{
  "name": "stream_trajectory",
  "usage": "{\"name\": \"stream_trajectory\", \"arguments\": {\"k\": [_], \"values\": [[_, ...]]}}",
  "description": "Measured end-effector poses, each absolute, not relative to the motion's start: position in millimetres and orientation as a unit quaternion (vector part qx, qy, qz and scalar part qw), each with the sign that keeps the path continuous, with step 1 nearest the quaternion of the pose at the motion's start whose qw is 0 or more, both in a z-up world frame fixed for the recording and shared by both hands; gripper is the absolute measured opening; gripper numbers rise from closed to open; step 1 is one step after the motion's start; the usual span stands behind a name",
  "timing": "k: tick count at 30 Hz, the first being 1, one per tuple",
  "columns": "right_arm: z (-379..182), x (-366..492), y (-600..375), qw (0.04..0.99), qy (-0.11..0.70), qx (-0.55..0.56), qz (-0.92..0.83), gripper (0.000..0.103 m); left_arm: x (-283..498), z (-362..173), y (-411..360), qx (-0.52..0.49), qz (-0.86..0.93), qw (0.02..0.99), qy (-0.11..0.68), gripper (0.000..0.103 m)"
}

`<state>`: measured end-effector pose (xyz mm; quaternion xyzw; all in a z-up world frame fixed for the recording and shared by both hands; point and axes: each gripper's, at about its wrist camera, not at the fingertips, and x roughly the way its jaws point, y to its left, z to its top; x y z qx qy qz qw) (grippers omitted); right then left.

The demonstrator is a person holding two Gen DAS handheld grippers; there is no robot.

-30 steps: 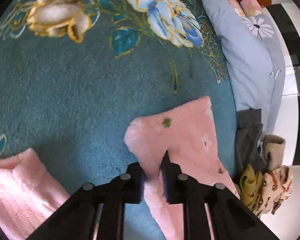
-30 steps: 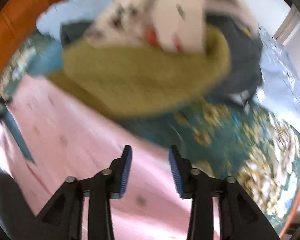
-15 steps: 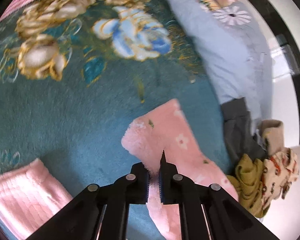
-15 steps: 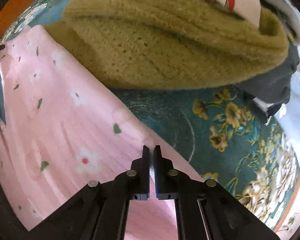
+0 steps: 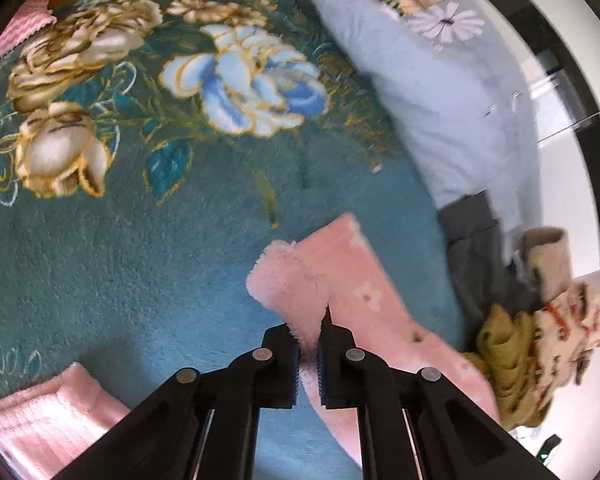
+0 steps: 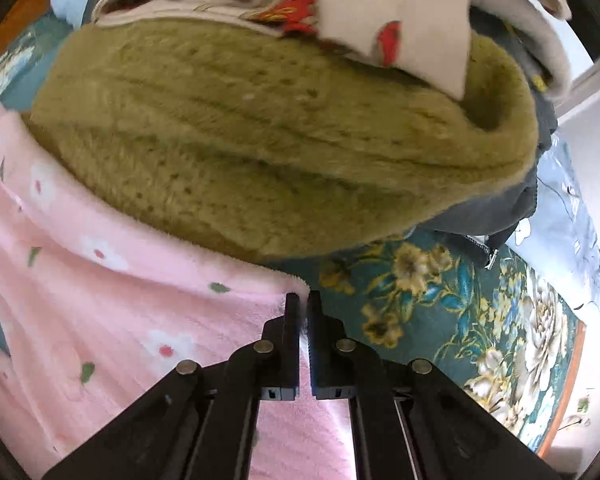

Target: Fold clothes

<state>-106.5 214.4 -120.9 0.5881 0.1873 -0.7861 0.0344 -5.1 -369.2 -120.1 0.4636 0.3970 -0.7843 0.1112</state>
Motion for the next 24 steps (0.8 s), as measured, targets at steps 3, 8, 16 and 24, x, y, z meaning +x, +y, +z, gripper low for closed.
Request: {"name": "stream_trajectory", "arguments": {"k": [3, 8, 16, 24], "values": [[-104.5, -99.7, 216.5, 0.034, 0.177, 0.574, -0.798, 0.003, 7.8, -88.2, -367.2, 0.416, -0.815, 0.074, 0.397, 0.007], [-97.9, -85.3, 221.3, 0.04, 0.166, 0.572, -0.802, 0.003, 13.0, -109.8, -379.3, 0.439, -0.807, 0.094, 0.384, 0.007], [-124.7, -89.5, 203.6, 0.023, 0.185, 0.606, -0.773, 0.003, 20.4, -164.5, -392.6, 0.5, -0.747, 0.117, 0.423, 0.012], [-80.5, -59.1, 212.0, 0.015, 0.145, 0.578, -0.803, 0.049, 84.5, -112.3, -401.4, 0.481, -0.775, 0.087, 0.4, 0.056]]}}
